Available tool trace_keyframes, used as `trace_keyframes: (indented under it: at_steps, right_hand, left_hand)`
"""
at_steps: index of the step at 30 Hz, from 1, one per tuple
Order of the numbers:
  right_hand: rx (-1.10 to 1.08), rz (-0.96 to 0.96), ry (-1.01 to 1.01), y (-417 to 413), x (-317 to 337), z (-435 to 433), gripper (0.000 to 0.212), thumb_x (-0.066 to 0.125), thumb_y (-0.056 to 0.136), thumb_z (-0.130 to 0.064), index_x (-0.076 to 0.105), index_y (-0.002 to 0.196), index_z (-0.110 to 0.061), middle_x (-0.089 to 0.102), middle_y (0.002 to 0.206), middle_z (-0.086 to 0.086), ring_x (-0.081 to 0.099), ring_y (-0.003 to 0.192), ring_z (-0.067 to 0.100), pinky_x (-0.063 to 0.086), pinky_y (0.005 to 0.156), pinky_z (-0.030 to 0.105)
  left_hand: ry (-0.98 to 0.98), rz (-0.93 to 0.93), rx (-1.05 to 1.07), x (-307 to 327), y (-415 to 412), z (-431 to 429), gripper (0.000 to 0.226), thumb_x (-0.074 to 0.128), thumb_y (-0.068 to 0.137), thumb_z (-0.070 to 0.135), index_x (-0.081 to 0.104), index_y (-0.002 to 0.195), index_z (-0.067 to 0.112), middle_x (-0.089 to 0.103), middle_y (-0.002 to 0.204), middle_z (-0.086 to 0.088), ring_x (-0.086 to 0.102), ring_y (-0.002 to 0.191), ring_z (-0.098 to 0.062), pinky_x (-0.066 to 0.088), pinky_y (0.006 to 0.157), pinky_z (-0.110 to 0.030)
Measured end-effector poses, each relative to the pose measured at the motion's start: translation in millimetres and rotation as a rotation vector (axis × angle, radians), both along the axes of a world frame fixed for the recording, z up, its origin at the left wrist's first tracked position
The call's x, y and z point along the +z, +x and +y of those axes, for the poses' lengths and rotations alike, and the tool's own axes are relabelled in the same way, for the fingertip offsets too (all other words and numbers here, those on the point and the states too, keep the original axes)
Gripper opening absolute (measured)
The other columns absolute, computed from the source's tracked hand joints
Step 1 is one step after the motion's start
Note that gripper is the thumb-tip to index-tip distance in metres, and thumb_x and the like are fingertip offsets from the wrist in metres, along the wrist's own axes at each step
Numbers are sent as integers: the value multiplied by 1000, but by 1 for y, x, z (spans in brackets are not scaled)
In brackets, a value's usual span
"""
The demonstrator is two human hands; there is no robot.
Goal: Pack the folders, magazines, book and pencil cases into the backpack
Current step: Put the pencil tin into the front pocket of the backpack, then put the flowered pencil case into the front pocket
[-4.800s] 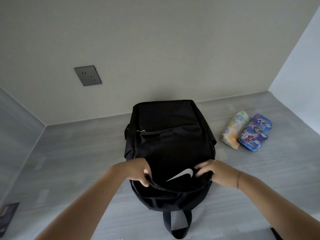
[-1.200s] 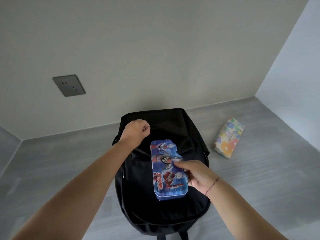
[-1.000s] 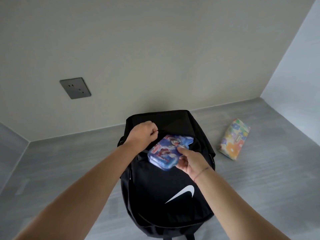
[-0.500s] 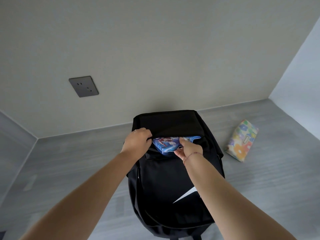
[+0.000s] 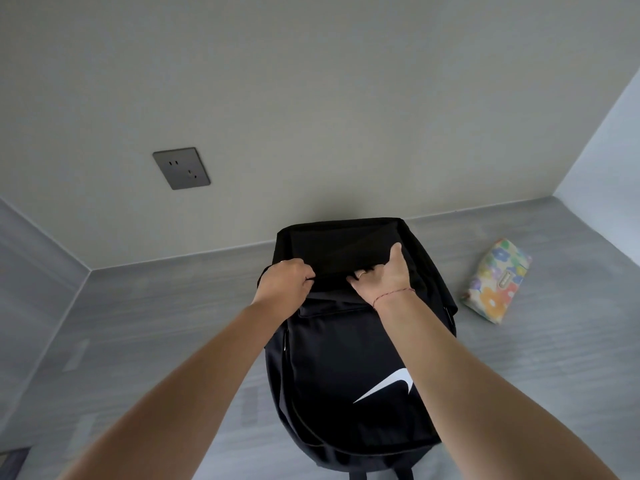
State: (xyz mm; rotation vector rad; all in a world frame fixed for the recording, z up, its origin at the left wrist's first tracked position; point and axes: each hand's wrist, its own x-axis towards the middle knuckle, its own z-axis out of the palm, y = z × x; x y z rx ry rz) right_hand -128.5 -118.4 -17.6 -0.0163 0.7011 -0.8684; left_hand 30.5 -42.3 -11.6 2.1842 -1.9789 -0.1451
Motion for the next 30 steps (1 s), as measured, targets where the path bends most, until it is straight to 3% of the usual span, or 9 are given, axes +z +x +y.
trace_keyframes:
  at_steps: [5,8,10,13,15,18,23,26,30]
  right_hand:
    - [167,87,-54,-27,-1,0,75,43,94,-50,22,145,2,35,148,18,37,137,31,32,113,47]
    - [256,397,-172,-65,-6,-2,39,52,94,-25,53,121,3,63,114,16,64,103,24,56,78,37]
    - [171,589,-192,-97,-12,-13,16,53,92,-15,64,96,-4,69,90,11,67,82,18,54,67,28]
    - [-9,688,-150,-154,-22,-35,33,38,95,-2,53,65,-5,48,63,11,53,50,11,38,57,16]
    - [-20,825,-178,-189,-36,-46,32,31,95,-2,51,71,-5,40,65,8,47,42,7,33,50,14]
    - [-29,1183,-221,-230,-61,-56,12,52,90,-8,58,99,-13,56,88,6,53,67,15,44,60,25]
    - [50,1037,-158,-265,-84,-86,11,55,89,-11,57,78,-12,54,75,7,50,62,15,39,57,23]
    - [-6,822,-95,-271,-96,-104,5,52,90,-5,57,91,-5,63,81,17,64,63,19,51,47,18]
    - [6,762,-29,-276,-111,-121,24,52,91,-10,56,113,-2,67,89,16,65,79,27,55,67,35]
  left_hand:
    - [-65,67,6,-3,-10,-3,18,56,89,25,67,102,19,63,98,1,60,93,-18,50,78,-31]
    - [-149,118,-100,-3,-37,-13,35,57,89,32,57,121,18,61,114,1,56,107,-16,47,94,-34]
    - [-201,158,-173,-4,-68,-27,35,56,89,31,56,121,16,59,118,-1,54,110,-17,45,97,-36]
    - [-208,313,-244,-7,-127,-50,30,56,90,23,57,118,15,59,116,-1,54,109,-16,46,94,-31]
    - [-130,441,-262,-14,-170,-68,29,55,90,21,57,118,15,57,118,0,54,110,-15,47,93,-31]
    - [75,543,-238,-34,-229,-96,33,53,90,26,53,121,16,52,124,-2,54,111,-18,45,92,-31]
    - [336,599,-77,-82,-284,-142,48,54,88,29,41,133,15,42,132,-8,44,121,-25,34,93,-28]
    - [422,624,92,-104,-296,-164,66,55,88,33,25,143,12,36,143,-11,37,131,-29,32,104,-33]
    - [453,690,277,-122,-304,-184,56,59,85,34,39,131,10,46,133,-11,48,119,-29,42,100,-38]
